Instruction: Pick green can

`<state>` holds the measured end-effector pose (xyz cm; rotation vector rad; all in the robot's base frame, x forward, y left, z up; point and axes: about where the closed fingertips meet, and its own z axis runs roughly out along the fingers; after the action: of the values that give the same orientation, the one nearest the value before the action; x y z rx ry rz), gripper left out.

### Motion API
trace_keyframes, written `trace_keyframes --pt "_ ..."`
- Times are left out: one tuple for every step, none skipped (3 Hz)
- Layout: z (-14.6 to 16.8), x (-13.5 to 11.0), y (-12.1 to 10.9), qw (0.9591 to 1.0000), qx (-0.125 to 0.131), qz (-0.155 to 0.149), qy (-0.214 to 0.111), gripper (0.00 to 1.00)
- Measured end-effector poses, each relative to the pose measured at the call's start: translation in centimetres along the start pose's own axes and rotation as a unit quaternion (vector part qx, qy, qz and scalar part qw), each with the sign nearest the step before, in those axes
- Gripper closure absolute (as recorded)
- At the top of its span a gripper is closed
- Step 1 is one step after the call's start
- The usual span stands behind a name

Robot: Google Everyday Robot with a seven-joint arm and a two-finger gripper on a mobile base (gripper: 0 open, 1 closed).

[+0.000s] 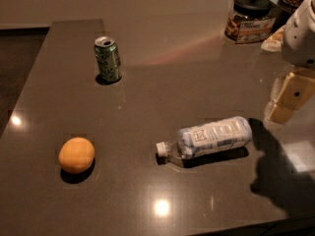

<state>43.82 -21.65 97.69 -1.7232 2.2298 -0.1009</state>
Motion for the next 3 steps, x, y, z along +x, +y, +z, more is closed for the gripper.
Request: trace_keyframes --pt "0.0 -0.1 0.0 1.0 0.001 0.0 -0.001 0.0" --pt "0.6 -2.4 -0.4 0.9998 -0.003 0.003 -0.017 0.0" --pt "2.3 -7.1 -0.9 0.9986 -0.014 0.01 -0.049 0.0"
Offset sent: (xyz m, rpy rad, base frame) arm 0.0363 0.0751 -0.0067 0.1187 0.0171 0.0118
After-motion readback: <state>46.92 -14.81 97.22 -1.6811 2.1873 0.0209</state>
